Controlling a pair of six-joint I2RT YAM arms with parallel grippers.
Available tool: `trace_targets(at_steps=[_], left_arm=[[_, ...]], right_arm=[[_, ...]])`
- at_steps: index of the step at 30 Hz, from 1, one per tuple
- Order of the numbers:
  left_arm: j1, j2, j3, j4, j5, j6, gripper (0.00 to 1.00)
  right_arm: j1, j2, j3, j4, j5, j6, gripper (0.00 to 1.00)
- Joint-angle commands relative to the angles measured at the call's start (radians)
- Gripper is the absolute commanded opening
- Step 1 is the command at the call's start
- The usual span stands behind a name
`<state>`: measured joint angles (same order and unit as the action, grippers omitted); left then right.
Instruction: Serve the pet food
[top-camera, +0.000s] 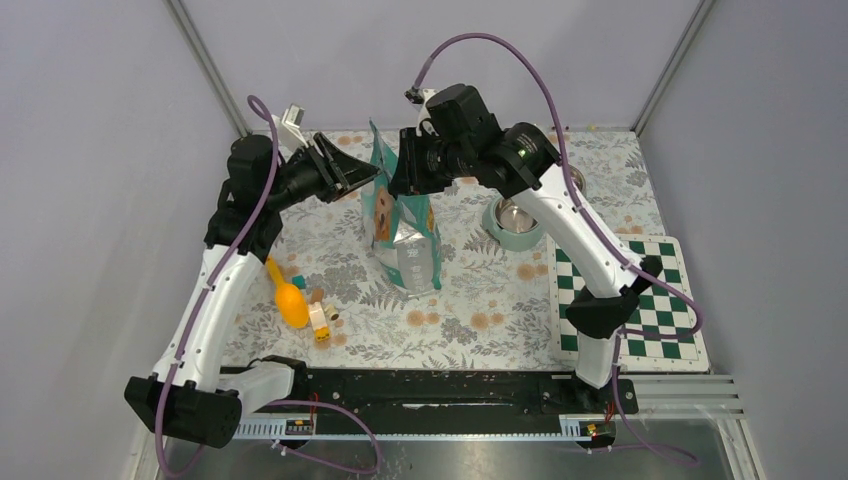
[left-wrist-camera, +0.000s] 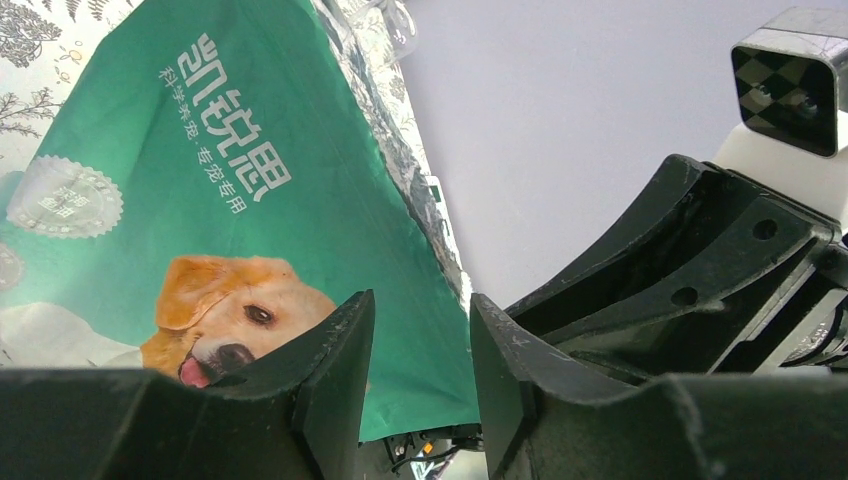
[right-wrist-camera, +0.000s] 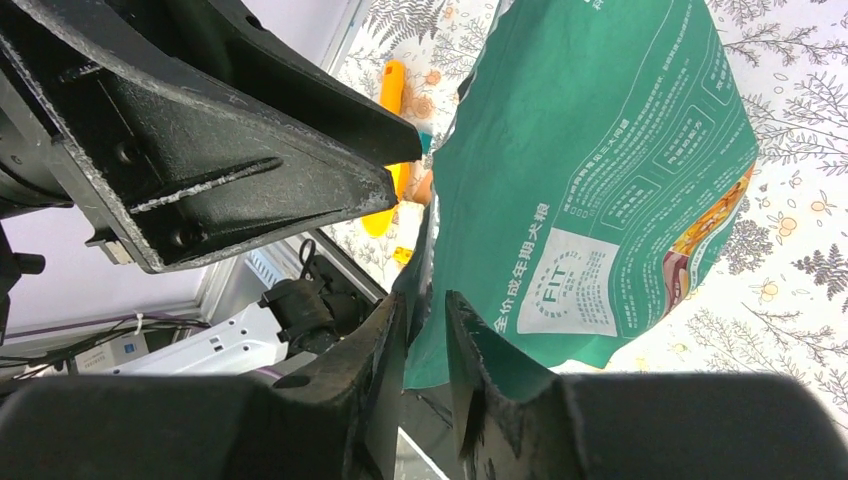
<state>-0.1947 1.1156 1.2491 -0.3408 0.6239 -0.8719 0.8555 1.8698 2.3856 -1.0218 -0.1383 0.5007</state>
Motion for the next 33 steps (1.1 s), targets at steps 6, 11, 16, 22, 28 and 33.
trace_targets(at_steps=[6, 11, 16, 22, 28, 33], left_arm=[[-0.012, 0.019, 0.009, 0.068, 0.036, -0.022, 0.41], [-0.014, 0.012, -0.001, 0.066, 0.022, -0.036, 0.42], [-0.017, 0.008, -0.009, 0.066, 0.018, -0.067, 0.42], [-0.043, 0.010, -0.019, 0.067, 0.016, -0.068, 0.42], [-0.053, 0.017, -0.038, 0.062, 0.009, -0.060, 0.34], [-0.054, 0.015, -0.023, 0.033, -0.006, -0.035, 0.08]], right_arm=[[0.008, 0.066, 0.079, -0.022, 0.073, -0.009, 0.20], [0.008, 0.030, 0.005, 0.080, 0.063, 0.028, 0.12], [0.008, -0.030, -0.101, 0.159, 0.069, 0.074, 0.04], [0.008, -0.068, -0.140, 0.187, 0.087, 0.103, 0.00], [0.008, -0.086, -0.136, 0.186, 0.105, 0.098, 0.00], [0.008, -0.102, -0.153, 0.187, 0.145, 0.092, 0.00]])
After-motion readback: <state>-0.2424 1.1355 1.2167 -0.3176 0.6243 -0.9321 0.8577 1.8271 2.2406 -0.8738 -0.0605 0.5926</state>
